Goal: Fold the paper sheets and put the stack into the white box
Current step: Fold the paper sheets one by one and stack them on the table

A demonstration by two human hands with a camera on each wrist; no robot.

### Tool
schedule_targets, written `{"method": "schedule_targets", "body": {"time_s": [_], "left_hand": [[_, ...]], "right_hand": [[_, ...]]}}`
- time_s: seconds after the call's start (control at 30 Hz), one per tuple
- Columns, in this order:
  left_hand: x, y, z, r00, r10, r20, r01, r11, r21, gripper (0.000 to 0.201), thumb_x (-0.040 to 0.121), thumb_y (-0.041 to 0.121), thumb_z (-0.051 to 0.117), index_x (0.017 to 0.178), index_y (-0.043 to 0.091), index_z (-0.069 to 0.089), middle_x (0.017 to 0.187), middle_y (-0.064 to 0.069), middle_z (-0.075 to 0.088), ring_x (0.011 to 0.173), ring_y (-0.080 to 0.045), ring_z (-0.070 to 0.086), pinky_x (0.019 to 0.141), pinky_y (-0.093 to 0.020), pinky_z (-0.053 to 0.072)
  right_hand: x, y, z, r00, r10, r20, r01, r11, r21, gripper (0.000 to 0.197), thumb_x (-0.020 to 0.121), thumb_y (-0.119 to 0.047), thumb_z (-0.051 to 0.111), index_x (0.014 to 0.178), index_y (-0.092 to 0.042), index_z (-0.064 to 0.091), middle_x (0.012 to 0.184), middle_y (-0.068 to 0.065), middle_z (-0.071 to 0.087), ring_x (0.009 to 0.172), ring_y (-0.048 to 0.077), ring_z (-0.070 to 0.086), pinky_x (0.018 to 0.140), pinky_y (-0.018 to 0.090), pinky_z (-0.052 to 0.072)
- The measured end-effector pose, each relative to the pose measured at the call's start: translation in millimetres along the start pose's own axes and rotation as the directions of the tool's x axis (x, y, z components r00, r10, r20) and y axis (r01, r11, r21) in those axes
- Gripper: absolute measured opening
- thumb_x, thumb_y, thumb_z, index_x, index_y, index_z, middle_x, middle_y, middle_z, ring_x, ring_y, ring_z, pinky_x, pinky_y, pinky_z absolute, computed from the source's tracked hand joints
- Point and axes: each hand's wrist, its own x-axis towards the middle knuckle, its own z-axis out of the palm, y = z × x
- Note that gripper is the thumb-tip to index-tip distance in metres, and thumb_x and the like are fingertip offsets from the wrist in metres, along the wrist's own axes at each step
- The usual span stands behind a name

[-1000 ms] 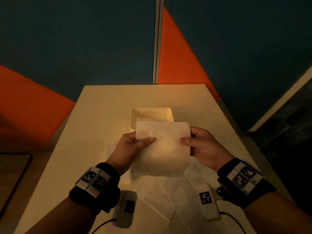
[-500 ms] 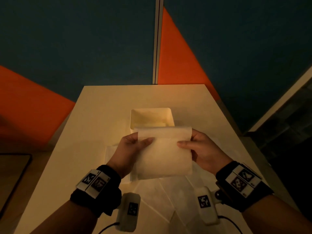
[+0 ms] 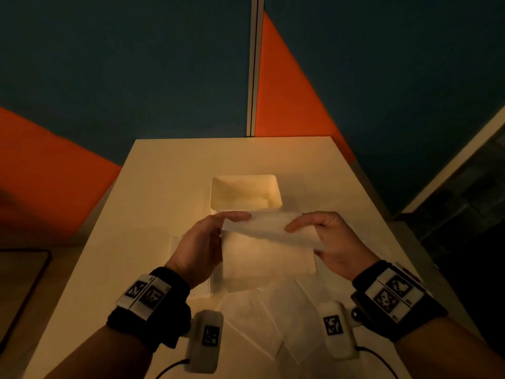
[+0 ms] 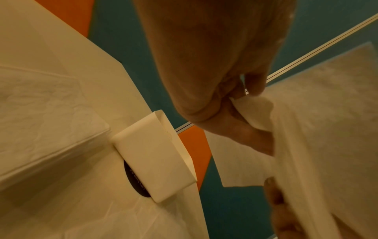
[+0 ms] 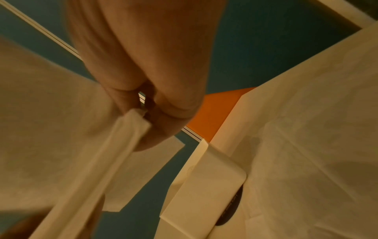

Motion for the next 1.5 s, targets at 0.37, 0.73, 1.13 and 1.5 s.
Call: {"method": "schedule_targets", "body": {"time_s": [0.37,0.73,1.13,1.5], "left_hand": [[0,1,1,0.997,-0.027,-0.071,0.038,0.988,0.153,0.024,0.079,0.025,0.062,0.096,0.009,0.070,0.089,0.001,0.070,0.086,-0.019,0.061,0.075,-0.037,0.050],[6,3,-14,0.982,0.162,-0.099,-0.119,0.932,0.342,0.023,0.077,0.035,0.063,0.078,0.017,0.076,0.088,0.007,0.071,0.079,-0.013,0.065,0.065,-0.026,0.051],[-1,-8,11,0.899,-0.182,0.399,-0.088,0.816,0.571,0.048,0.057,0.047,0.077,0.094,0.016,0.072,0.083,0.013,0.067,0.081,-0.002,0.061,0.080,-0.020,0.044],[-4,-6,10,0.982,-0.139,0.127,0.086,0.930,0.356,0.038,0.072,0.045,0.072,0.089,0.011,0.076,0.092,-0.011,0.072,0.081,-0.022,0.067,0.073,-0.029,0.053]], "right_hand": [[0,-4,-4,1.000,-0.006,-0.015,0.004,0.987,-0.164,0.045,0.084,0.009,0.054,0.054,-0.019,0.072,0.081,0.000,0.071,0.075,0.016,0.067,0.066,0.039,0.052],[-5,-50,-31,0.973,-0.045,0.228,0.180,0.768,-0.614,0.047,0.086,0.009,0.051,0.058,-0.025,0.069,0.089,-0.013,0.065,0.095,0.009,0.058,0.077,0.021,0.048],[0,-57,24,0.805,0.137,0.577,0.381,0.626,-0.680,0.053,0.080,0.017,0.042,0.069,-0.028,0.067,0.081,-0.010,0.067,0.085,-0.003,0.061,0.086,0.015,0.045],[12,-41,14,0.974,-0.185,0.132,0.227,0.812,-0.538,0.025,0.090,-0.001,0.054,0.102,-0.021,0.064,0.105,0.004,0.064,0.090,0.014,0.058,0.077,0.023,0.047]]}}
